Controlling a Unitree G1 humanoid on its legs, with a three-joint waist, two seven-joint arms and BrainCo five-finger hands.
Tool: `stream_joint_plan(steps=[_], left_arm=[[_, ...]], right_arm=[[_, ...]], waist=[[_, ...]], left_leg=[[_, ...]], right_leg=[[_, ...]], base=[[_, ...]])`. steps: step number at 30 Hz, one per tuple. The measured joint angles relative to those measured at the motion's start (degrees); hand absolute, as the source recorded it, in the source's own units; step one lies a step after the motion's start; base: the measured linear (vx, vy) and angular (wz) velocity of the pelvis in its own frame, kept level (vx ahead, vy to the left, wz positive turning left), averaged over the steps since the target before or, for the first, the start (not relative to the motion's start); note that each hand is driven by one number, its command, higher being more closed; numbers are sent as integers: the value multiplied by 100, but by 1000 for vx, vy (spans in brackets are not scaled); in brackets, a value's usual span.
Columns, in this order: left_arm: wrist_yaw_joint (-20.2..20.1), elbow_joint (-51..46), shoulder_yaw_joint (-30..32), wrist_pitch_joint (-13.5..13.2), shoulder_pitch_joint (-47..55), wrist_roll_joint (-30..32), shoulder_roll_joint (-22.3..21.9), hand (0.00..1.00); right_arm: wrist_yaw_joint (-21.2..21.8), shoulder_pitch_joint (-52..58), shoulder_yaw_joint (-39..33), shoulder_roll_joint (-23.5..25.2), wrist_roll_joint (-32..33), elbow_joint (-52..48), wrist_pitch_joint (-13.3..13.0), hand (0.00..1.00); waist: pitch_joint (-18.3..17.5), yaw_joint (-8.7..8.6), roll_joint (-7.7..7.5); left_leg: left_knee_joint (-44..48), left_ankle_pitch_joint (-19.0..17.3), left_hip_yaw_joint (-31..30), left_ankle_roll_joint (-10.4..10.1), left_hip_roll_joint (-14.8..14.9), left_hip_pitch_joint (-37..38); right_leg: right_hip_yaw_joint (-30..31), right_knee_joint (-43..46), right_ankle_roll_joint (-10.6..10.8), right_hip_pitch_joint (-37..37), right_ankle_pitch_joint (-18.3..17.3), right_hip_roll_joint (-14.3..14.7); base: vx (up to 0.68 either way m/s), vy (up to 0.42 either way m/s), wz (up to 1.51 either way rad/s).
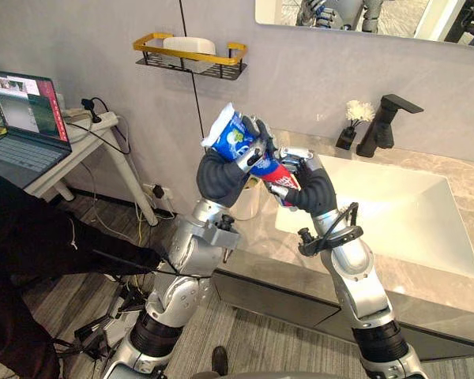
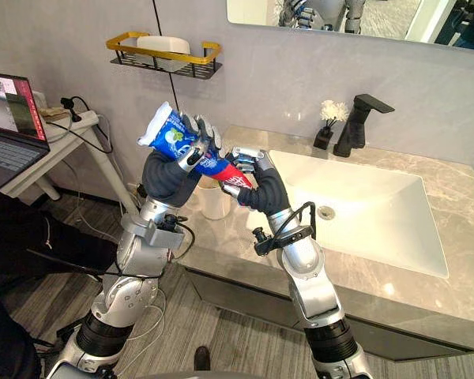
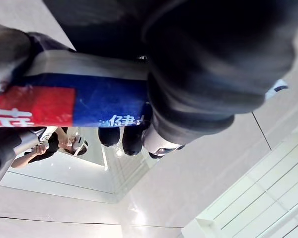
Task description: Organize washtable
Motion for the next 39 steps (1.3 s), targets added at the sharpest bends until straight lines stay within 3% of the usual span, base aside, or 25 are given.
stream_joint_plan(steps=[3,4,16,24,28,32,39], left_arm=[[2,0,0,1,-35,118,-1,100],[2,0,2,1,-39,139,-6,100],[3,0,34,0,-545,439,-13,100],[222,8,530,-193,-1296,996,-19,100],[467,265,847,-394,-1812,1570,-50,100],[637,539,1047,-459,-2041,1935,-45,100],[741,578,1072,-480,-2061,2487,-37,100]], right_arm=[[-3,0,3,18,3,-1,-5,100],[-3,0,7,18,4,-1,-4,0],[95,4,52,8,422,147,129,0],[138,314,-46,15,606,372,274,0],[137,483,-195,22,617,373,272,0],[119,655,-307,35,695,374,272,0],[82,1255,-738,144,841,532,272,0]], waist=[[-2,-4,-18],[-2,-5,-18],[-7,-28,-23],[-8,-152,-23],[-12,-182,-18],[-16,-292,-13],[-28,-318,6]], left_leg=[[17,0,3,0,-1,0],[20,0,3,0,0,0],[16,1,67,0,17,39],[-3,1,160,0,66,70],[-5,2,236,-2,118,67],[-5,2,247,-2,120,61],[-1,1,270,-3,102,48]], right_leg=[[2,-1,0,0,0,-1],[2,-1,0,-1,0,-1],[71,-4,-18,1,26,2],[171,-14,-43,-20,53,36],[258,-81,-74,-46,81,88],[271,-94,-76,-52,87,92],[296,-93,-71,-81,90,97]], base=[[0,0,0],[0,0,0],[0,0,-2],[-8,-1,-7],[-18,-12,-11],[-2,0,-1],[3,0,-1]])
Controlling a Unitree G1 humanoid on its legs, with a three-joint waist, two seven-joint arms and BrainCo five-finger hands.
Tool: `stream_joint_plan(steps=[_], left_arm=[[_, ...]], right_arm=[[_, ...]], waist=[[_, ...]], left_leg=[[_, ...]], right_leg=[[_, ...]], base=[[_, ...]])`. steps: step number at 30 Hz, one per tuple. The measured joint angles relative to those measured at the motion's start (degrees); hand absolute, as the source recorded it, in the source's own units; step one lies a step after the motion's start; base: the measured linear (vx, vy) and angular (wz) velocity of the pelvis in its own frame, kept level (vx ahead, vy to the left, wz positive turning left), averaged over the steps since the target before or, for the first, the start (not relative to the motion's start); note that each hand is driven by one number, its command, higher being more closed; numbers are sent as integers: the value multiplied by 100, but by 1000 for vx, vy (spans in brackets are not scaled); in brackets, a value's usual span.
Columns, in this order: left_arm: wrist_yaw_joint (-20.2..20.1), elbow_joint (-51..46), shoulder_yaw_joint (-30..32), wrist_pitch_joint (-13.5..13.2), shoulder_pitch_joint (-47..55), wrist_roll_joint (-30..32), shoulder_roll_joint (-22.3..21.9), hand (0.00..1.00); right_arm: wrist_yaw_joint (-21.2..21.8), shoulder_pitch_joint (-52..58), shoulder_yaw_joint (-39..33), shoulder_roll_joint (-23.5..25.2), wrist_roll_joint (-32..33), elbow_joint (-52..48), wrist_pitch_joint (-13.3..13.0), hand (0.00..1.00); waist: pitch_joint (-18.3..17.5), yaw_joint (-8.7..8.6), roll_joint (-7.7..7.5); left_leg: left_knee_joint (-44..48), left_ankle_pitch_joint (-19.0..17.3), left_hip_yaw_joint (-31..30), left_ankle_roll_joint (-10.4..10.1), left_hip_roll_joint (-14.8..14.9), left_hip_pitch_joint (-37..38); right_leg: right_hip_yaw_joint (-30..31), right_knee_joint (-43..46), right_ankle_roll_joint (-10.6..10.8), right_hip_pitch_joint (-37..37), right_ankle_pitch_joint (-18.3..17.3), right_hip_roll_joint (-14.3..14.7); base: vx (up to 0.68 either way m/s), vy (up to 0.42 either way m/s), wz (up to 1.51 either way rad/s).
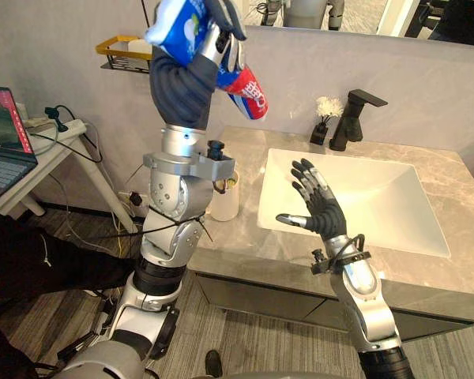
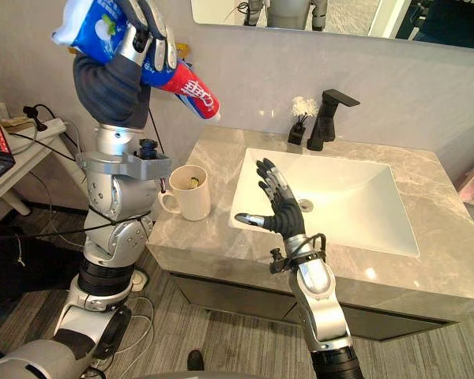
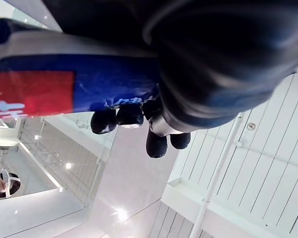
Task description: Organize washtable
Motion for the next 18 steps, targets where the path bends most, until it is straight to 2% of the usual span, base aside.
stream_joint_plan(steps=[6,18], left_arm=[[-13,7,38,2,1,501,-1,100],[-63,2,80,20,436,1060,-1,100]], right_arm=[[-16,344,-202,102,0,83,1,0],[8,556,-357,129,7,83,4,0]], waist=[[-79,4,119],[-83,20,121]], left_leg=[[-4,-1,-3,0,3,-7],[-3,-1,-22,-1,14,-34]], right_leg=[[-3,-2,0,-4,0,-2],[-21,-7,0,-15,-1,-4]], base=[[0,0,0],[0,0,0]])
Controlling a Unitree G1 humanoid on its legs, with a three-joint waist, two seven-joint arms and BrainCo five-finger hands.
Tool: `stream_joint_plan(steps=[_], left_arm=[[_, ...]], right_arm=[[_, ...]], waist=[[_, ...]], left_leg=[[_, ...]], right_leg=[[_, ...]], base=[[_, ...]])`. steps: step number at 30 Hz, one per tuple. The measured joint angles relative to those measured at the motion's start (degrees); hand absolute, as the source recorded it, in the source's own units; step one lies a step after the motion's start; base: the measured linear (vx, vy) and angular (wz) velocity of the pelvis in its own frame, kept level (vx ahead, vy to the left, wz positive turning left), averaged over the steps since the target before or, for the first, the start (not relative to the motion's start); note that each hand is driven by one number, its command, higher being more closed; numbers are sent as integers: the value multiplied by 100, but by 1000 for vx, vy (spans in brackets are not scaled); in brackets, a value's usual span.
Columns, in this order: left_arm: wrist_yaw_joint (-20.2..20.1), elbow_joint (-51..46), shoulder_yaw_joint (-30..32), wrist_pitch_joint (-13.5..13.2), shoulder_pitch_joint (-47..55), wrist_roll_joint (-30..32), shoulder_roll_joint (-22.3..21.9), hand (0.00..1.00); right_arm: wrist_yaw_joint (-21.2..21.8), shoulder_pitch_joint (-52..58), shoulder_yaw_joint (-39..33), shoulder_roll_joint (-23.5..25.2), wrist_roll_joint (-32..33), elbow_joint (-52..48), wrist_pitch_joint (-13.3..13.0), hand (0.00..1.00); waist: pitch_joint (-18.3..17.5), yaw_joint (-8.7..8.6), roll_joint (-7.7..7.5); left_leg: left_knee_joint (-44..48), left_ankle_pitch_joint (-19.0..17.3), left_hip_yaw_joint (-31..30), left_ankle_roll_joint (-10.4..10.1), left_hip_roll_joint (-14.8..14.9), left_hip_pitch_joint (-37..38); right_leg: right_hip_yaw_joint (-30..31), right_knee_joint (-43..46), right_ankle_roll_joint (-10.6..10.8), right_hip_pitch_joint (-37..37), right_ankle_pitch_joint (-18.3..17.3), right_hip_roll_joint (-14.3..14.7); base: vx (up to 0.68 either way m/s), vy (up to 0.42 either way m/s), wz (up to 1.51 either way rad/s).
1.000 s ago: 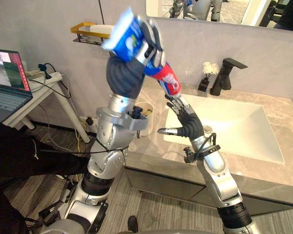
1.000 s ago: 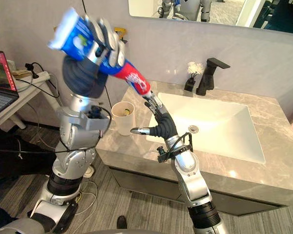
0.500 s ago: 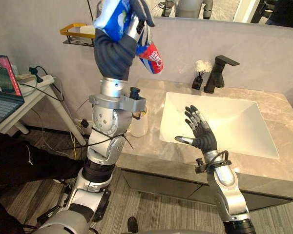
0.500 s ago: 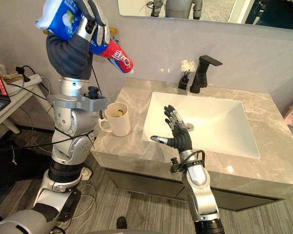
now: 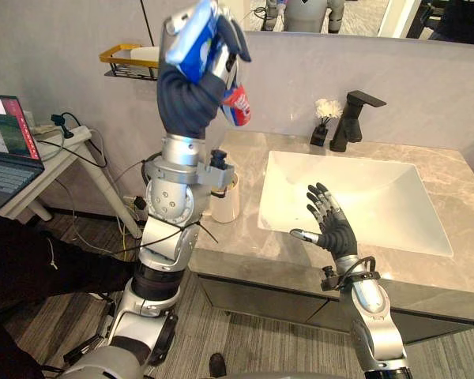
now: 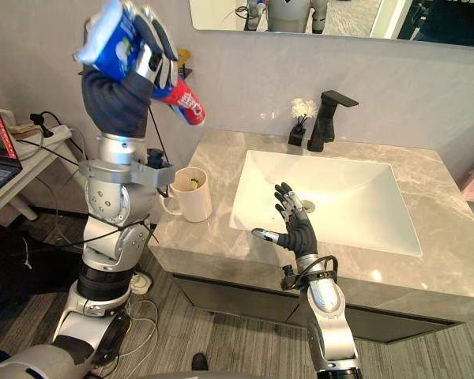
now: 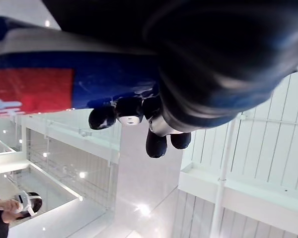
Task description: Organize washtable
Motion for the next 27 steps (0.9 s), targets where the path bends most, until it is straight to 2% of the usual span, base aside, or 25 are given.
stream_joint_plan(steps=[10,23,27], left_arm=[[-110,-34,3,90,385,409,2,100],[-233,-91,3,120,965,426,2,100],[-238,-86,5,206,1006,429,4,100]], right_arm=[[29,43,29,75,1,1,0,0],[37,201,32,78,65,0,0,0],[38,254,28,78,72,0,0,0]], waist=[[1,4,0],[7,5,-10],[26,4,-40]], left_leg=[[0,0,-20,0,-4,-12],[0,-2,30,-1,16,-60],[0,-8,41,-9,21,-68]], right_leg=[[-25,1,0,1,-1,1],[32,8,-1,-80,0,3],[42,7,-1,-94,0,4]], base=[[0,0,0],[0,0,-2],[0,0,-1]])
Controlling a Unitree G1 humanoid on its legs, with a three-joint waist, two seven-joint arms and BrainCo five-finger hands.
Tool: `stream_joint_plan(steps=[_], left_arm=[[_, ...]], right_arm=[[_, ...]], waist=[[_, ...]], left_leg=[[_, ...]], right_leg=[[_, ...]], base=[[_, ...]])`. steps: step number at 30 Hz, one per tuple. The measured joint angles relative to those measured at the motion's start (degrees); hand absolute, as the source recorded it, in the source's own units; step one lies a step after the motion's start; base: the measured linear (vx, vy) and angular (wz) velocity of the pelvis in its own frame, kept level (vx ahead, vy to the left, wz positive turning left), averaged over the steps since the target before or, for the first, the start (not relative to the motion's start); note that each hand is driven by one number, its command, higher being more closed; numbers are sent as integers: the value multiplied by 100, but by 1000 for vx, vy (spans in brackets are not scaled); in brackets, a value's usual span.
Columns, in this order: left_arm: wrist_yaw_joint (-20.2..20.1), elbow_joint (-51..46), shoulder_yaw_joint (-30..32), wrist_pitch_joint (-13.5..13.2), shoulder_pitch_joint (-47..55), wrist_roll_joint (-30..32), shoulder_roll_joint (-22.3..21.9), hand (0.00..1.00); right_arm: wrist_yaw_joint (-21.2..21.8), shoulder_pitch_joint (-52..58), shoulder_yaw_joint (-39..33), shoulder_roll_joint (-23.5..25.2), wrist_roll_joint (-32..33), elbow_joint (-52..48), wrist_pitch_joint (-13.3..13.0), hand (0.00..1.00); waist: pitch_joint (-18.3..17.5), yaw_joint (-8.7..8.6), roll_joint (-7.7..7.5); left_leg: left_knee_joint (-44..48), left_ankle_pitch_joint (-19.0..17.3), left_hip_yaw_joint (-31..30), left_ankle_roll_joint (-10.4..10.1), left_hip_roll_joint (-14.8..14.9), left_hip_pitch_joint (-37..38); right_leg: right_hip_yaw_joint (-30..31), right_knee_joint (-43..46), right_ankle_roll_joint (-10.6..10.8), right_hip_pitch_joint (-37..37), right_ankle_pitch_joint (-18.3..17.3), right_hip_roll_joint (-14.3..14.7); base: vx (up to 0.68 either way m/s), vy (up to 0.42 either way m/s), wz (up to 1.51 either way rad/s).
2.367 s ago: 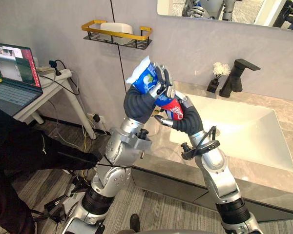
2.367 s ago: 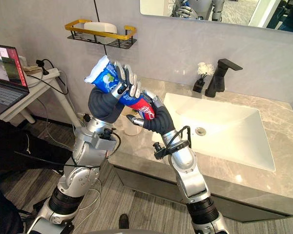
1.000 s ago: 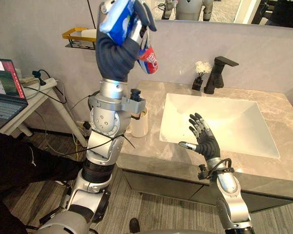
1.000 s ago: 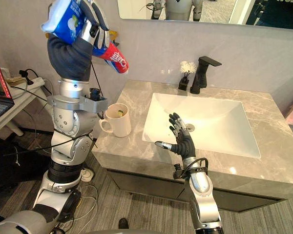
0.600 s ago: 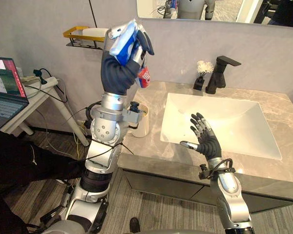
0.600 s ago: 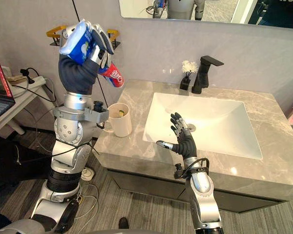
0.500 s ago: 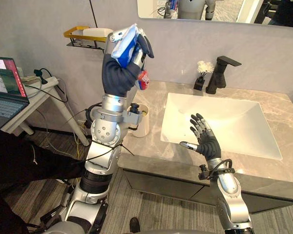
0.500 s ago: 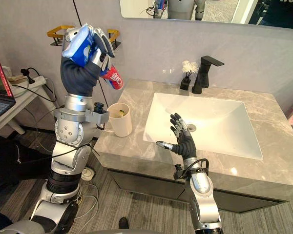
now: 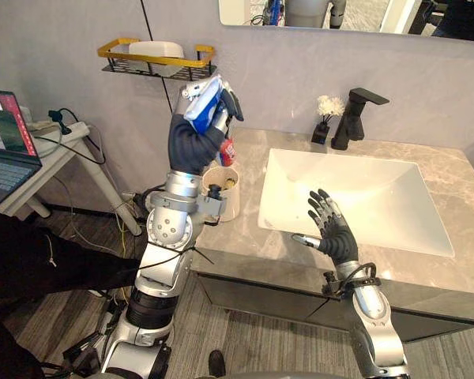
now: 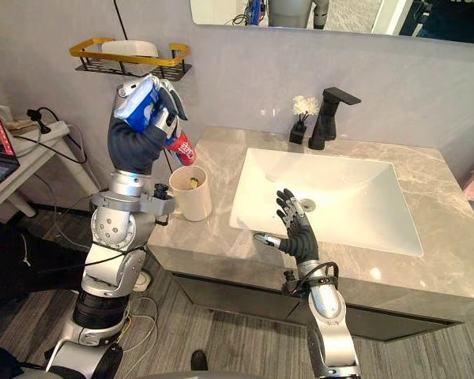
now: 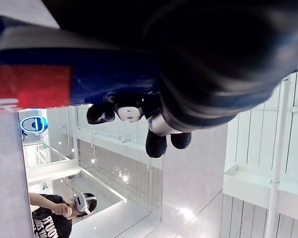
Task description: Organize washtable
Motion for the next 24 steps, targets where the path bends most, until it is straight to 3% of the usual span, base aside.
stream_joint_plan(steps=[14,24], left_arm=[[10,269,99,10,219,4,2,100],[18,315,398,30,480,154,2,100]], right_arm=[[2,22,-10,9,146,-3,0,0],[5,25,-8,9,158,-13,0,0]], waist=[[103,-2,-150],[277,9,-166]], left_leg=[[7,-26,133,-33,52,-140],[-1,-67,290,-41,83,-184]], right_leg=[[142,10,-14,-211,11,30],[295,20,-46,-317,33,74]], base=[[5,3,-5],[-4,8,-7]])
